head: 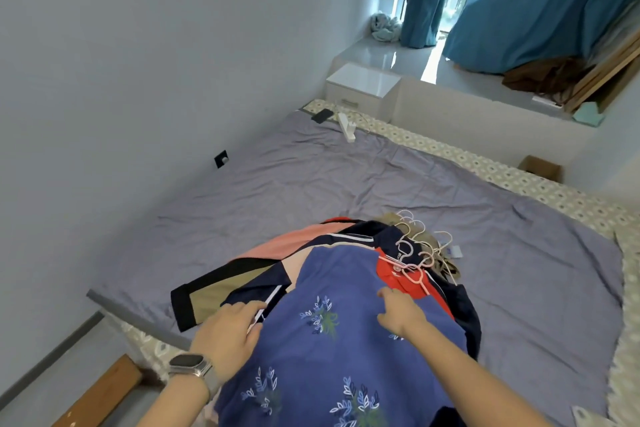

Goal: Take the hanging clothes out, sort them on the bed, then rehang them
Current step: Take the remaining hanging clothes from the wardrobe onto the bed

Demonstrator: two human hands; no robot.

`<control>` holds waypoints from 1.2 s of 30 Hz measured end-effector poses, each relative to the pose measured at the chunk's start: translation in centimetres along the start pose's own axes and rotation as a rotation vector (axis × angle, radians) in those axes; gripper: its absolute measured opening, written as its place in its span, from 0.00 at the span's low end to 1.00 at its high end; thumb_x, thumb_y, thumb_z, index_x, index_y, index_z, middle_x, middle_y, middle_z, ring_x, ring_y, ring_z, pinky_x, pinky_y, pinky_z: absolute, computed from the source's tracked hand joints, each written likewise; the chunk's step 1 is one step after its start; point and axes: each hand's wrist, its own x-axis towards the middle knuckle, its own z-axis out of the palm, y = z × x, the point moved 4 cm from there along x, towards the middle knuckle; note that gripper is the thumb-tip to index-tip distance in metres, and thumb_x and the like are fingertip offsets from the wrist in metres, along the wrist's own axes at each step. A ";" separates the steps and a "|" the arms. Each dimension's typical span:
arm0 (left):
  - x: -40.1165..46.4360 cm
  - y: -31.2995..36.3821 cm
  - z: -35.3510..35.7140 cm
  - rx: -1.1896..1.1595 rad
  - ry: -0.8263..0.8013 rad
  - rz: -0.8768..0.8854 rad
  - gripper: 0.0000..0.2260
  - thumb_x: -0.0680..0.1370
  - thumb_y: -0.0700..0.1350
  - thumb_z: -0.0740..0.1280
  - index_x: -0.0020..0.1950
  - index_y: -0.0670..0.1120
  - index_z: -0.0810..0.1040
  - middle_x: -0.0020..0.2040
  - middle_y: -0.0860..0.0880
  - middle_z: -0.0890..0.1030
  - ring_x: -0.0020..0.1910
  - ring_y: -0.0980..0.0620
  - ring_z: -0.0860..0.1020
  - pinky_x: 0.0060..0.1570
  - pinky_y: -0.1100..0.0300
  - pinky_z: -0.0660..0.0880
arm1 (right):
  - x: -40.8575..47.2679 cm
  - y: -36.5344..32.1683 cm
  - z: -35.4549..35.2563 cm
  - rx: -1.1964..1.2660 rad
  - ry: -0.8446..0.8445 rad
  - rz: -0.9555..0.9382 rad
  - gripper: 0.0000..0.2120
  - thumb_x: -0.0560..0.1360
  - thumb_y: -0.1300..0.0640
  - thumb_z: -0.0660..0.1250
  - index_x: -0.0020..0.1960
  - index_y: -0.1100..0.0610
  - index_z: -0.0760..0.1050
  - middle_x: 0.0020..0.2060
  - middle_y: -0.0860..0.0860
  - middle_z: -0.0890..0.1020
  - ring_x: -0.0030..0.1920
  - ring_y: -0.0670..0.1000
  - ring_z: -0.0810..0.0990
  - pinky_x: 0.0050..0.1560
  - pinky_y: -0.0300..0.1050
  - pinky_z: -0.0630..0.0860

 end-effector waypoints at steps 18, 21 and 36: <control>-39.7 -18.8 -2.4 -0.072 0.179 -0.904 0.22 0.79 0.51 0.58 0.73 0.53 0.59 0.64 0.51 0.72 0.62 0.50 0.71 0.56 0.59 0.70 | -17.8 -43.1 7.9 -0.329 -0.062 -1.015 0.26 0.72 0.50 0.64 0.68 0.54 0.65 0.57 0.55 0.79 0.57 0.57 0.77 0.52 0.50 0.77; -50.4 -17.6 -1.0 -0.096 0.245 -1.096 0.23 0.79 0.51 0.58 0.73 0.53 0.59 0.63 0.51 0.73 0.62 0.49 0.72 0.55 0.58 0.71 | -27.2 -48.4 14.1 -0.428 -0.131 -1.198 0.28 0.70 0.49 0.66 0.69 0.53 0.65 0.57 0.55 0.79 0.59 0.57 0.77 0.55 0.50 0.77; -99.9 5.6 13.2 -0.294 0.562 -2.032 0.25 0.78 0.51 0.58 0.74 0.51 0.57 0.59 0.49 0.76 0.57 0.46 0.75 0.54 0.52 0.74 | -78.8 -47.7 44.8 -0.895 -0.538 -2.036 0.30 0.74 0.48 0.67 0.72 0.50 0.61 0.64 0.52 0.75 0.63 0.53 0.74 0.59 0.45 0.73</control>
